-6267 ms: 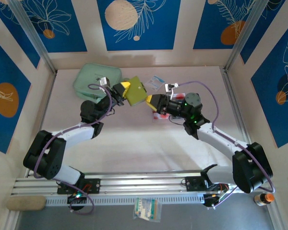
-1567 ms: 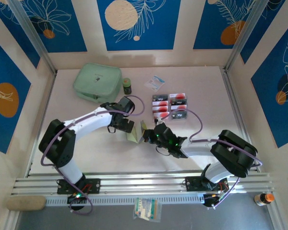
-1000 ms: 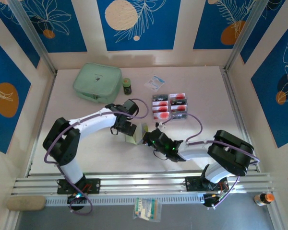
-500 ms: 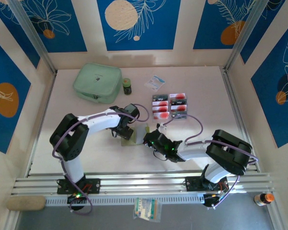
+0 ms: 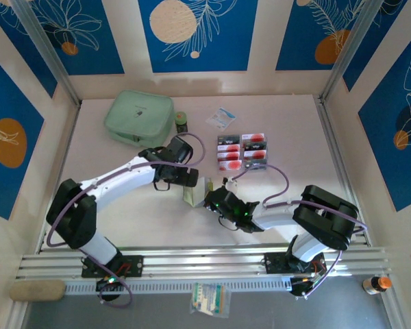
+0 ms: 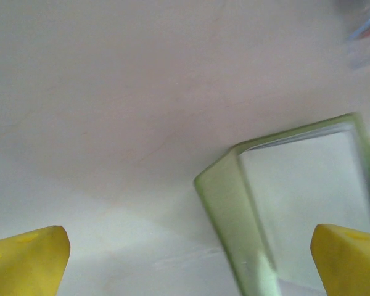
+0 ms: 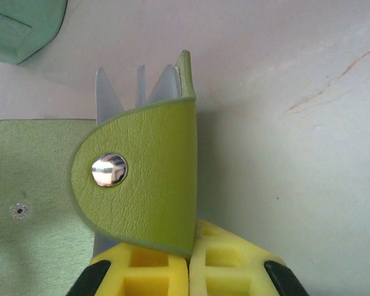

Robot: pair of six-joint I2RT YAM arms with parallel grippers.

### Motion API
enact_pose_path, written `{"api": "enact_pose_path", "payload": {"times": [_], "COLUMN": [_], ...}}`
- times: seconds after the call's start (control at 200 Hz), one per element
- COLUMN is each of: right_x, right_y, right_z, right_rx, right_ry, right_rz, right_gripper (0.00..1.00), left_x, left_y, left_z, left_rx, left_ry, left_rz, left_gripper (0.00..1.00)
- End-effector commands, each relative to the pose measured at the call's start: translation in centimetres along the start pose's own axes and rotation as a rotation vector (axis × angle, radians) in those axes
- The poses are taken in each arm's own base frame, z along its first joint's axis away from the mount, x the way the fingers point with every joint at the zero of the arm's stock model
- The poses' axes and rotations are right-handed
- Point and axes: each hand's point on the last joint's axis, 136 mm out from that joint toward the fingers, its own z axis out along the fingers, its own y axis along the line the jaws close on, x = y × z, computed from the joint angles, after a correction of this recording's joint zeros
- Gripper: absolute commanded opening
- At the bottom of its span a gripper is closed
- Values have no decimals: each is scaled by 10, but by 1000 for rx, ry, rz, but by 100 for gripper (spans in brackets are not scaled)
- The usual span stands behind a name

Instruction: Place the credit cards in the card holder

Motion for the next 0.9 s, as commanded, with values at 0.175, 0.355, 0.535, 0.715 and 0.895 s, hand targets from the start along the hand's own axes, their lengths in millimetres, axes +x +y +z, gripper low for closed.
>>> {"api": "enact_pose_path", "payload": {"times": [0.175, 0.355, 0.535, 0.715, 0.895], "right_x": [2, 4, 4, 4, 4], "right_y": [1, 1, 1, 1, 0], "right_z": [2, 2, 2, 3, 2], "right_rx": [9, 10, 13, 16, 20], "right_ry": [-14, -12, -13, -15, -17], "right_rz": [-7, -8, -9, -7, -8], "right_gripper": [0, 0, 0, 0, 0], "left_x": [-35, -44, -54, -51, -30], "left_y": [-60, -80, -99, -115, -110], "left_z": [-43, -56, -58, -44, -20], "left_rx": [417, 610, 779, 846, 811], "left_ry": [-148, -186, -198, -154, -101], "left_rz": [-290, -436, -541, -597, -640], "left_gripper": [100, 100, 100, 100, 100]}}
